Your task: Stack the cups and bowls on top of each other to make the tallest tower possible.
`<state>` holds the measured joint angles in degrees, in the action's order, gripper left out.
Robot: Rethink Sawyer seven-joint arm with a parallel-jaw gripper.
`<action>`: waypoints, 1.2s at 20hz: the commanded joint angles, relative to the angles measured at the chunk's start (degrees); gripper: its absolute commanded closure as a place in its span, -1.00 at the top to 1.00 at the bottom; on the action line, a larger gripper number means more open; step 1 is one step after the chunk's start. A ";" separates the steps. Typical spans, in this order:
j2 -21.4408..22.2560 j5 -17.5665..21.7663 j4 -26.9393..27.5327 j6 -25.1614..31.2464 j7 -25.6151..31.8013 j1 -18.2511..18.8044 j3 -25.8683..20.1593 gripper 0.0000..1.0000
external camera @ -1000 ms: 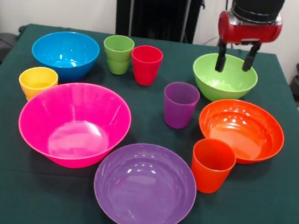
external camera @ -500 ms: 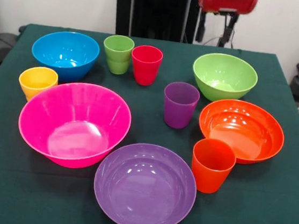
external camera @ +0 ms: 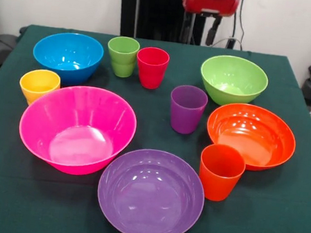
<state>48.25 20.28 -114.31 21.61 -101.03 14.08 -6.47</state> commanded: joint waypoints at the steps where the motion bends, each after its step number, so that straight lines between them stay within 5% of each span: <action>1: -10.44 5.17 -3.21 -11.05 -10.23 -2.40 4.00 1.00; 11: -14.01 -0.42 -5.42 -17.98 -12.44 -7.17 6.49 1.00; 24: -9.87 -4.21 -9.67 -17.62 -16.78 -12.20 7.27 1.00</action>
<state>38.39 18.70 -121.99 6.41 -108.08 2.74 2.95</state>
